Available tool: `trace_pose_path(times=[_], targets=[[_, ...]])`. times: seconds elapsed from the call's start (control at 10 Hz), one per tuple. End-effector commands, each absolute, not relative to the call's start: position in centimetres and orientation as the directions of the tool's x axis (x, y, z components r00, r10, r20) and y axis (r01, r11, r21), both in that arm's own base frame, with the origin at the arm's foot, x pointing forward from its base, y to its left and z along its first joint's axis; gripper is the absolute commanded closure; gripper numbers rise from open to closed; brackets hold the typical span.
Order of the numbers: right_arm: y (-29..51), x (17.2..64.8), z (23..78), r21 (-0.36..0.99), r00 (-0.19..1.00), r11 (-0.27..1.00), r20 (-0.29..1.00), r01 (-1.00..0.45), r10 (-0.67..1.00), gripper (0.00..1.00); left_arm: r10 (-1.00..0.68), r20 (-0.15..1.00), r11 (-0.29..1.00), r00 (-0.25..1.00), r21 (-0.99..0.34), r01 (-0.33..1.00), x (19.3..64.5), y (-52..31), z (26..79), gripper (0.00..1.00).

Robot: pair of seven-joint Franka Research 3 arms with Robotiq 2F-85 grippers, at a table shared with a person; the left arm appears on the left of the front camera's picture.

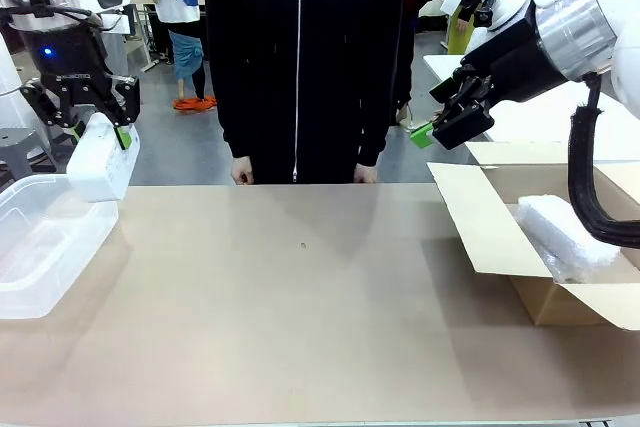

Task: Separate and place wrapped and unwrapped clocks.
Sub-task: If the picked Digital clock is wrapped, place it in the Package Box ; if not, place it in the Organizing box.

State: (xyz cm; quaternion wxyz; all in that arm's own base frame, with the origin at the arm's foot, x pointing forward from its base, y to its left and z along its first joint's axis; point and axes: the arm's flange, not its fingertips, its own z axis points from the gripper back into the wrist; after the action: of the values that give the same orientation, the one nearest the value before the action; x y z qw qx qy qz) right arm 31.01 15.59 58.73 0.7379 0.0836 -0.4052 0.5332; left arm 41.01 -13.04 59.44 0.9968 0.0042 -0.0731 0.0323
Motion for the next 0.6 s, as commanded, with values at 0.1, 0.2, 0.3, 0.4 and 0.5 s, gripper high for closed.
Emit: trace_pose_path(times=[0.1,0.2,0.3,0.4,0.5], targets=[[15.7,31.3,58.6,-0.302,0.094,0.415,0.703,-0.858,0.705,0.0,0.126,0.097,0.991,0.987,0.036,-0.13,37.2,1.3,59.6,0.48],[15.7,31.3,58.6,-0.302,0.094,0.415,0.703,-0.858,0.705,0.0,0.189,0.111,0.982,0.976,0.003,-0.19,37.6,4.4,59.0,0.48],[15.7,31.3,58.6,-0.302,0.094,0.415,0.703,-0.858,0.705,0.0,0.229,0.154,0.973,0.961,0.008,-0.233,38.3,7.0,58.4,0.48],[15.7,31.3,58.6,-0.302,0.094,0.415,0.703,-0.858,0.705,0.0,0.176,0.152,0.984,0.973,-0.037,-0.172,39.4,8.6,58.2,0.48],[15.7,31.3,58.6,-0.302,0.094,0.415,0.703,-0.858,0.705,0.0,0.167,0.155,0.986,0.974,-0.024,-0.165,40.9,9.6,57.9,0.48]])
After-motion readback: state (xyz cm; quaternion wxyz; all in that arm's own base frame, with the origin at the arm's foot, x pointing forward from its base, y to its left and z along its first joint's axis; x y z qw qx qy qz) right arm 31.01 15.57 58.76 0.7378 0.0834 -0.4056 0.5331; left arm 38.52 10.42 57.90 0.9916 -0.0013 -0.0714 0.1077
